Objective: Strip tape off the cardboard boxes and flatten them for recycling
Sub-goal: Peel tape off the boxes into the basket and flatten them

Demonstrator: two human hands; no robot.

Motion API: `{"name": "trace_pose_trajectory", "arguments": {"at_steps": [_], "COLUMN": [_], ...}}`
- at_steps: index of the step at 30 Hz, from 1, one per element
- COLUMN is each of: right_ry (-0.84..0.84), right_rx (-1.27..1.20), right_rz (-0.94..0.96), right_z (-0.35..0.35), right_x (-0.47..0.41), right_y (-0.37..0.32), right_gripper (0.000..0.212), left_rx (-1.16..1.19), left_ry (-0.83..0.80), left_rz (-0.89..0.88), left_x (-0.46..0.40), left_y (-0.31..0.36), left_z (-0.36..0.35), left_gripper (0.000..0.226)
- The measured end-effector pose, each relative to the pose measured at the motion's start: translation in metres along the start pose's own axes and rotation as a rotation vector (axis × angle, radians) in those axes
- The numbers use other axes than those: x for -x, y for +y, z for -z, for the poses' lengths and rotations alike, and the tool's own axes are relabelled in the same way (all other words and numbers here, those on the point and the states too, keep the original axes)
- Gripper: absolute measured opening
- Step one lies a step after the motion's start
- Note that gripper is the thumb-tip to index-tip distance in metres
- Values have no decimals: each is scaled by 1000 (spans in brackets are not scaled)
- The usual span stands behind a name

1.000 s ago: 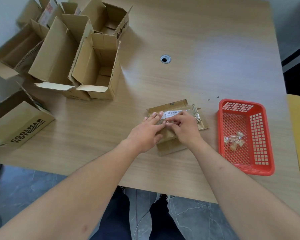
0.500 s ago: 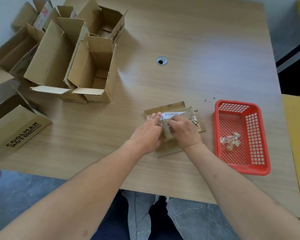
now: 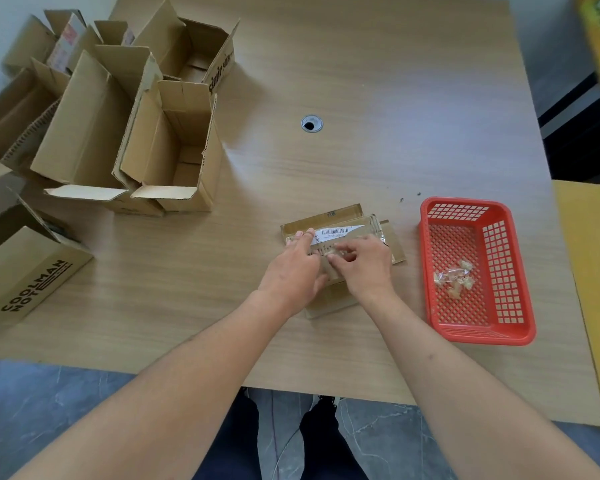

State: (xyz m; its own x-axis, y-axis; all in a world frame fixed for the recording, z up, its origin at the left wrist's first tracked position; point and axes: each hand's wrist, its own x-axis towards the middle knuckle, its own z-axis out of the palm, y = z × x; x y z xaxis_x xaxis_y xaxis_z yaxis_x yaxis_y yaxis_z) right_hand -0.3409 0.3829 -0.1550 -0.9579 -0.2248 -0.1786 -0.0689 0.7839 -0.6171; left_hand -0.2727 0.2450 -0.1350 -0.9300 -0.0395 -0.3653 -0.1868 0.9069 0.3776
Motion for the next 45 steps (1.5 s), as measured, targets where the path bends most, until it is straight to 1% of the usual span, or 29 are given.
{"name": "trace_pose_trajectory", "arguments": {"at_steps": [1, 3, 4, 7, 8, 9, 12, 13, 15, 16, 18, 19, 21, 22, 23, 27, 30, 32, 35, 38, 39, 41, 43, 45], "right_ry": [-12, -32, -25, 89, 130, 143, 73, 25, -105, -152, -122, -81, -28, -21, -22, -19, 98, 140, 99, -17, -24, 30, 110, 129], "right_rx": [56, 169, 185, 142, 152, 182, 259, 271, 271, 250, 131, 55, -73, -124, -142, -73, -79, -19, 48, 75, 66, -38, -133, -131], "right_rz": [8, 30, 18, -71, -76, -42, 233, 307, 363, 354, 298, 240, 53, -42, -95, -49, -91, -88, 10, 100, 89, -17, -134, -179], "right_z": [-1, -2, -1, 15, 21, 23, 21, 19, 16, 15, 13, 14, 16, 16, 14, 18, 38, 43, 37, 38, 38, 37, 36, 36], "right_x": [1, 2, 1, -10, -12, -12, -6, -5, -8, -8, -7, -6, -5, -5, -5, -6, -11, -12, -9, -9, -9, -7, -5, -5], "right_y": [-3, -9, -11, -1, 6, 12, 18, 17, 16, 14, 12, 11, 11, 10, 9, 5, 19, 31, 33, 25, 23, 23, 26, 30], "right_gripper": [7, 9, 11, 9, 8, 7, 10, 11, 8, 9, 11, 16, 26, 27, 24, 12, 8, 12, 20, 17, 18, 18, 16, 13], "left_rx": [-7, -14, -20, -42, -48, -54, -78, -89, -92, -87, -81, -82, -71, -58, -48, -88, -108, -123, -147, -177, -185, -210, -225, -177], "left_ry": [-3, -8, -12, -26, -34, -41, -54, -56, -61, -62, -45, -31, -6, 4, 12, -19, -54, -52, -46, -30, -19, 11, 38, 7], "left_rz": [2, 1, -2, -7, -5, -1, 13, 17, 32, 43, 56, 54, 41, 35, 32, 28, 26, 27, 26, 37, 44, 27, -36, -72], "left_x": [0, 0, 0, 0, 0, 0, -1, -1, -1, -1, 1, 1, 3, 3, 4, 7, 7, 7, 4, -3, -6, -11, -16, -18], "left_y": [0, -2, -3, -4, -3, -3, 1, 3, 7, 9, 13, 15, 20, 22, 24, 22, 21, 21, 25, 30, 32, 37, 44, 48], "left_z": [-1, -1, 0, 4, 6, 7, 10, 13, 17, 19, 20, 20, 16, 14, 12, 7, 13, 14, 13, 11, 10, 6, 3, 0], "left_gripper": [45, 46, 49, 54, 55, 54, 49, 46, 41, 40, 40, 42, 49, 52, 54, 61, 62, 62, 59, 44, 42, 44, 53, 67]}}
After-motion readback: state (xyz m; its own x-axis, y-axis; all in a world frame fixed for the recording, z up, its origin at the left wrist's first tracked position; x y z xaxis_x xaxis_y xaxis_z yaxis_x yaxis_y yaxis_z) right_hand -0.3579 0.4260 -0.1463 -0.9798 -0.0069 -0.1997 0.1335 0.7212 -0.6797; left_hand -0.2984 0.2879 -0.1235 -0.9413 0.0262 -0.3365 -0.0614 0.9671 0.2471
